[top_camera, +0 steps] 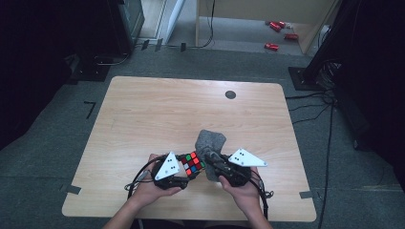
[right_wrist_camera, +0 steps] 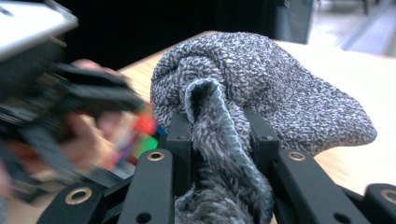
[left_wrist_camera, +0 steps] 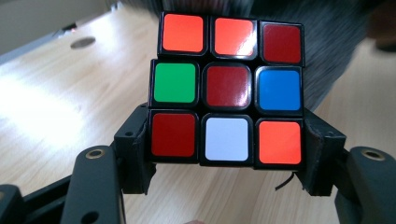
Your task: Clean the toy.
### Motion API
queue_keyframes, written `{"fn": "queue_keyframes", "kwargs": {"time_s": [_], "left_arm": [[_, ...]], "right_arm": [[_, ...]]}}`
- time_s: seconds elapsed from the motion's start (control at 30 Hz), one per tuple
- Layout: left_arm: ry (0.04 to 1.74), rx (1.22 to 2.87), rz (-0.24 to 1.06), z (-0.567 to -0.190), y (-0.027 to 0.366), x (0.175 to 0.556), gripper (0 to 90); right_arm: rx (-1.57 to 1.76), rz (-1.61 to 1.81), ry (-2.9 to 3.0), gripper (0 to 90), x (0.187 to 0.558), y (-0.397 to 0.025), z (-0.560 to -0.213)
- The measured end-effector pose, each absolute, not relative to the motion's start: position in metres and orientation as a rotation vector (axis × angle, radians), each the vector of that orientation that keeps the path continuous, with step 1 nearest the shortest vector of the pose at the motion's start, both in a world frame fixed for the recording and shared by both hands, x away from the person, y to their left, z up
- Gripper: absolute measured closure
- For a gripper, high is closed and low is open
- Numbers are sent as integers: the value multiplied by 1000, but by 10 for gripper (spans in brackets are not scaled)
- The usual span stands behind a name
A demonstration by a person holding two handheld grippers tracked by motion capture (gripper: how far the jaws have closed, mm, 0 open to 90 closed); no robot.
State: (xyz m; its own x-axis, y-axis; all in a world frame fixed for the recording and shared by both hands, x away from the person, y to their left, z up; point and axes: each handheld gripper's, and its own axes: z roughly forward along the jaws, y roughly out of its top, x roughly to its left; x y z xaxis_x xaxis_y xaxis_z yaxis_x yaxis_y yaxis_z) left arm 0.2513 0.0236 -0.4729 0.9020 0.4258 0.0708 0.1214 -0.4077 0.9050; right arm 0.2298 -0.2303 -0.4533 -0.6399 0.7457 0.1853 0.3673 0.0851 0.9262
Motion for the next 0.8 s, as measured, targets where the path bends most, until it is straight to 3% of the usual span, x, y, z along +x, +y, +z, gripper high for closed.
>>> {"fn": "queue_keyframes", "kwargs": {"time_s": [0.37, 0.6, 0.8], "left_arm": [[354, 2011, 346, -476, 15, 247, 348], [420, 2018, 364, -477, 24, 254, 348], [358, 2035, 360, -479, 13, 246, 348]], "right_arm": [[1100, 1614, 2023, 681, 226, -228, -448], [1084, 1565, 2053, 681, 224, -226, -452], [1070, 1581, 2031, 680, 223, -224, -447]]}}
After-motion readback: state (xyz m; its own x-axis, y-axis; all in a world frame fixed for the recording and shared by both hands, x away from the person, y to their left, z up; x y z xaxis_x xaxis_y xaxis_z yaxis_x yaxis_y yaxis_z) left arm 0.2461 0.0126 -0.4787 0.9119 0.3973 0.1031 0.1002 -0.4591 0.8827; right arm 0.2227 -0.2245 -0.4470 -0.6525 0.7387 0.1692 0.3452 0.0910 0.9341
